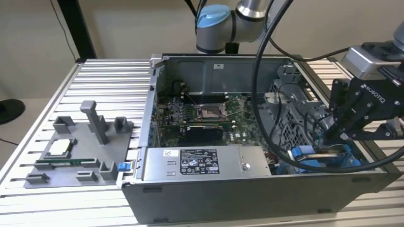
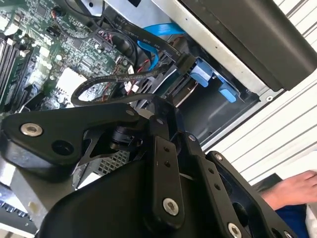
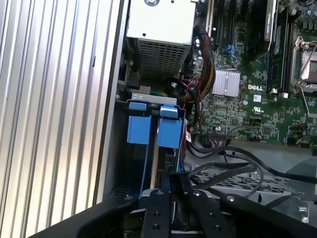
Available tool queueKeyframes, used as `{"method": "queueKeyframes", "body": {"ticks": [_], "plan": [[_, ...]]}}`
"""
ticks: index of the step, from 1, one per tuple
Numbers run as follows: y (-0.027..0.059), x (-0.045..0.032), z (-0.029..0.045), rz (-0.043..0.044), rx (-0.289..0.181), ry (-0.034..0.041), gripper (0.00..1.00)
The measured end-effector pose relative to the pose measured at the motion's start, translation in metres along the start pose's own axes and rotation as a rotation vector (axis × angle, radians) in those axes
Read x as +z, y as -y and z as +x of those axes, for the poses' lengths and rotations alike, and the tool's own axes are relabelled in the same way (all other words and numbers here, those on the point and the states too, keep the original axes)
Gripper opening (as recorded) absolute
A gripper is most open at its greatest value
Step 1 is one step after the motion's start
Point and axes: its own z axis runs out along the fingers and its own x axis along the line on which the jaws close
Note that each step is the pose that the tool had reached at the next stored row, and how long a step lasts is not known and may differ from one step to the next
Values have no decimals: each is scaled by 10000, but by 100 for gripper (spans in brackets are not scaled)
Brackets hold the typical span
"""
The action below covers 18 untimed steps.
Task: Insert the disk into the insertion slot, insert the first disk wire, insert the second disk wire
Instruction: 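Insert the first disk wire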
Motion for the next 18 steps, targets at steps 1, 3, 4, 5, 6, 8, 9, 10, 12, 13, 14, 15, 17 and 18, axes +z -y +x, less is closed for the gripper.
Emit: {"method": "queueKeyframes", "body": {"ticks": [1,3,4,5,6,8,9,10,12,13,14,15,17,18], "plan": [[1,4,0,-16,54,15,0],[3,6,0,-80,110,29,0],[7,6,1,-107,124,33,0],[17,5,2,-128,129,36,0],[34,3,3,-151,130,36,0],[74,-2,6,-202,132,40,0],[87,-4,8,-253,134,45,0],[100,-6,12,-328,135,63,0],[117,-8,19,-435,135,104,0],[134,-11,24,-463,134,114,0],[155,-13,29,-483,134,121,0],[181,-17,36,-504,135,127,0],[225,-23,52,-547,135,141,0],[236,-24,56,-564,137,143,0]]}}
